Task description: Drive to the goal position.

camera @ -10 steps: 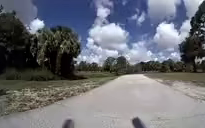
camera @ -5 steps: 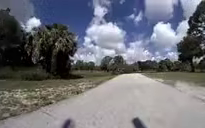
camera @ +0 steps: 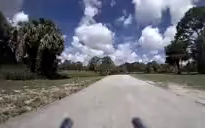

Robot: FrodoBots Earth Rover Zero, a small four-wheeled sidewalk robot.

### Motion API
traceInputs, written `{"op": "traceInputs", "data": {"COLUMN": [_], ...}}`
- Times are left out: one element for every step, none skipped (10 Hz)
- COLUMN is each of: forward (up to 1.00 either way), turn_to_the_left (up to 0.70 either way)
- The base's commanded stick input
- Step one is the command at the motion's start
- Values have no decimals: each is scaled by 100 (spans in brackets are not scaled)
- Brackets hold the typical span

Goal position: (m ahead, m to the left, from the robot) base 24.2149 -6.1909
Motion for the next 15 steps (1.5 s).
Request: {"op": "traceInputs", "data": {"forward": [70,70,70,70,70,70,70,70,70,70,70,70,70,70,70], "turn_to_the_left": [-35,-35,0,0,0,0,0,0,0,0,0,0,0,0,0]}}
